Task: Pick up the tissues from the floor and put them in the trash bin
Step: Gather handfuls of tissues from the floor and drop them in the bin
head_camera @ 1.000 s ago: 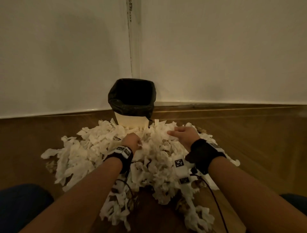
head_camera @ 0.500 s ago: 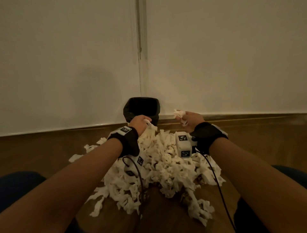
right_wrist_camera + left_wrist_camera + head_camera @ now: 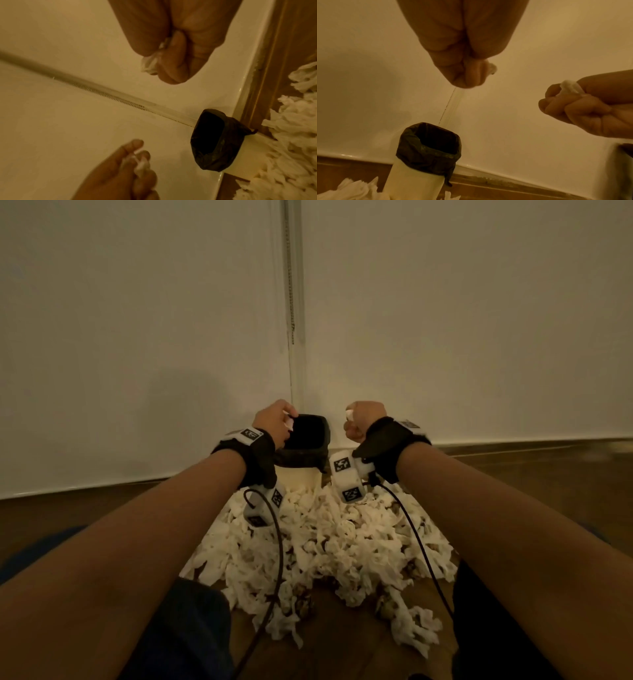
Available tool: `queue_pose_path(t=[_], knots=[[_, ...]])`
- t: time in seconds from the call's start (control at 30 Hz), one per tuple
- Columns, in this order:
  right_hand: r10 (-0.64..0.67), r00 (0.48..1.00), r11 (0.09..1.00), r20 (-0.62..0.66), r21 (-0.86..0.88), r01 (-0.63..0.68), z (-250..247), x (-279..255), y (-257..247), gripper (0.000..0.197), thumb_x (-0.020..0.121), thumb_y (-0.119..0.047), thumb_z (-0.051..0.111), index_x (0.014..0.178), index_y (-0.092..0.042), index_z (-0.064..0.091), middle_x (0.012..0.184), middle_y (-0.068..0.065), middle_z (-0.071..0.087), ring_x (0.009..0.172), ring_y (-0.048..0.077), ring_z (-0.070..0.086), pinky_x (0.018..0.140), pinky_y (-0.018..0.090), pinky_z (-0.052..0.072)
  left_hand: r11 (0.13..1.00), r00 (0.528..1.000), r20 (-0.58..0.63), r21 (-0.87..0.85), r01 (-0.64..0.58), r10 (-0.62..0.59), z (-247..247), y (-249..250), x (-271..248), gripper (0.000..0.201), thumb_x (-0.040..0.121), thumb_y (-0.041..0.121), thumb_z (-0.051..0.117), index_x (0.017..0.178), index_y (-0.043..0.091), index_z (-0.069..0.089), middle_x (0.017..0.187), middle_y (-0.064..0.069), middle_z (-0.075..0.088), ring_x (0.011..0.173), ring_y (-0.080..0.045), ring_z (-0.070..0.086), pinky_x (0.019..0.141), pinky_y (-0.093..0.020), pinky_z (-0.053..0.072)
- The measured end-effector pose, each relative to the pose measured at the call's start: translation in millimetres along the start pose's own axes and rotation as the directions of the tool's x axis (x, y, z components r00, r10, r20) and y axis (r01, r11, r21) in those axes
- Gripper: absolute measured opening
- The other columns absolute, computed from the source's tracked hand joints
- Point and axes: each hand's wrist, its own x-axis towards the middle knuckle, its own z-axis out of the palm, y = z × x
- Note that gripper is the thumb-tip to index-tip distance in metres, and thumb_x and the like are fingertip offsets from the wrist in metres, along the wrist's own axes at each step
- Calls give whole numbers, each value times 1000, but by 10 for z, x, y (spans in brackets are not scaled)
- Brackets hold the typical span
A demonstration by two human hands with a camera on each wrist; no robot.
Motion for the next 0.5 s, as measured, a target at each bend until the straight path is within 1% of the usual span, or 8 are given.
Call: queue_pose_path(t=[0.13,0.17,0.23,0.27,0.33,0.37,0.4,0.5], knots=[[86,995,995,53,-53,-84,132,272,103,20,90,-16,44,70,-17,42,78,5,53,130,36,42,58,28,47,996,995,-87,68,58,-52,88,-98,306,27,98,12,32,119,3,46,114,-21,56,100,-34,54,77,-31,41],[124,990,991,72,-55,-120,162,346,143,20,90,-16,44,70,-17,41,96,10,59,133,36,38,70,34,51,992,993,-87,98,84,-75,125,-156,416,30,99,15,32,121,1,47,119,-21,54,107,-35,53,83,-30,42],[138,986,977,91,-176,-121,188,496,254,22,92,-15,44,71,-19,41,135,21,48,134,38,37,96,43,46,970,988,-61,189,154,-145,190,-282,605,34,97,15,35,125,4,51,129,-20,50,114,-36,50,97,-36,42],[133,985,963,111,-251,-102,217,588,304,20,94,-13,44,75,-20,45,140,23,43,131,38,40,97,42,45,955,984,-40,238,179,-174,210,-349,694,36,96,13,37,128,9,52,133,-20,46,117,-36,49,101,-38,41],[111,982,943,152,-329,-56,286,805,424,22,93,-4,46,105,-20,55,139,24,44,126,38,46,85,34,50,930,980,-27,312,197,-198,283,-492,868,40,93,6,40,131,14,51,140,-20,38,123,-35,44,104,-35,38],[79,982,929,170,-369,-11,320,918,499,36,90,1,49,123,-14,52,136,24,47,123,37,50,76,29,52,925,982,-30,330,187,-187,332,-567,943,40,93,4,41,131,13,50,141,-21,35,124,-36,43,103,-33,37],[53,983,916,177,-400,22,376,1021,572,44,88,3,53,130,-7,48,133,22,50,117,35,55,69,23,53,926,985,-41,336,172,-168,385,-636,1015,40,92,4,42,131,12,50,141,-22,34,123,-37,43,101,-33,37],[-53,992,890,112,-445,97,532,1284,776,29,85,-2,60,111,-9,52,114,11,57,84,24,61,55,14,53,939,993,-52,325,114,-102,530,-792,1204,39,92,4,47,130,10,49,137,-22,36,116,-36,49,96,-33,40]])
